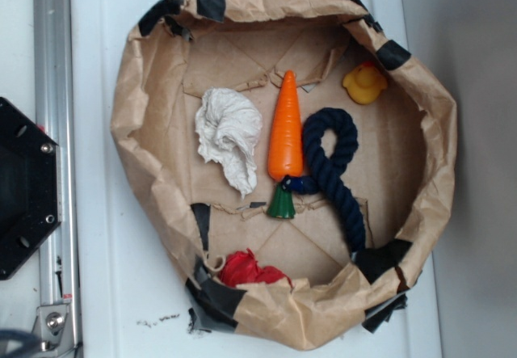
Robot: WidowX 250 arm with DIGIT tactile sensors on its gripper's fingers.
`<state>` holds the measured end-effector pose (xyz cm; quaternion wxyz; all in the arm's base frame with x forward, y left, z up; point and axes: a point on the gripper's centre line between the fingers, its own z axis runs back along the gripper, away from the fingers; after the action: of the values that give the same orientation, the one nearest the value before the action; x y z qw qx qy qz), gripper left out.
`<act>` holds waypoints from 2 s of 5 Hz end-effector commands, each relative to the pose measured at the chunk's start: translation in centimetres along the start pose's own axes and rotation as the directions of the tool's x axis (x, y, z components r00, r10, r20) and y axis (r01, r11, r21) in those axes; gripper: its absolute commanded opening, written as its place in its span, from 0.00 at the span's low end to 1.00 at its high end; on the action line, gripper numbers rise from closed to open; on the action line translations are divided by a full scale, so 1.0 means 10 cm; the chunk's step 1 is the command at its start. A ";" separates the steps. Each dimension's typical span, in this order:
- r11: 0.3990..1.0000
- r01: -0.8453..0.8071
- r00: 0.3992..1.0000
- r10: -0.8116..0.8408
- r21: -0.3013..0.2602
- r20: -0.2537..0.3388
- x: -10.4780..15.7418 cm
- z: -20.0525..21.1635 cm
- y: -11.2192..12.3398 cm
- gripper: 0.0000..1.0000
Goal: Grab the white paper.
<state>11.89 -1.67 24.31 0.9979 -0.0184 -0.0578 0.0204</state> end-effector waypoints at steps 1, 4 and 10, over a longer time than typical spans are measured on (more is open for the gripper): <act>1.000 0.000 1.000 0.000 0.000 0.000 0.00 0.00 0.00 1.00; 0.877 -0.479 0.877 0.474 0.049 0.082 0.91 -0.99 0.54 1.00; 0.941 -0.321 0.943 0.328 0.108 -0.057 0.85 -2.16 0.57 0.00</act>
<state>22.52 2.91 3.25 0.9828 0.0188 -0.0073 0.1837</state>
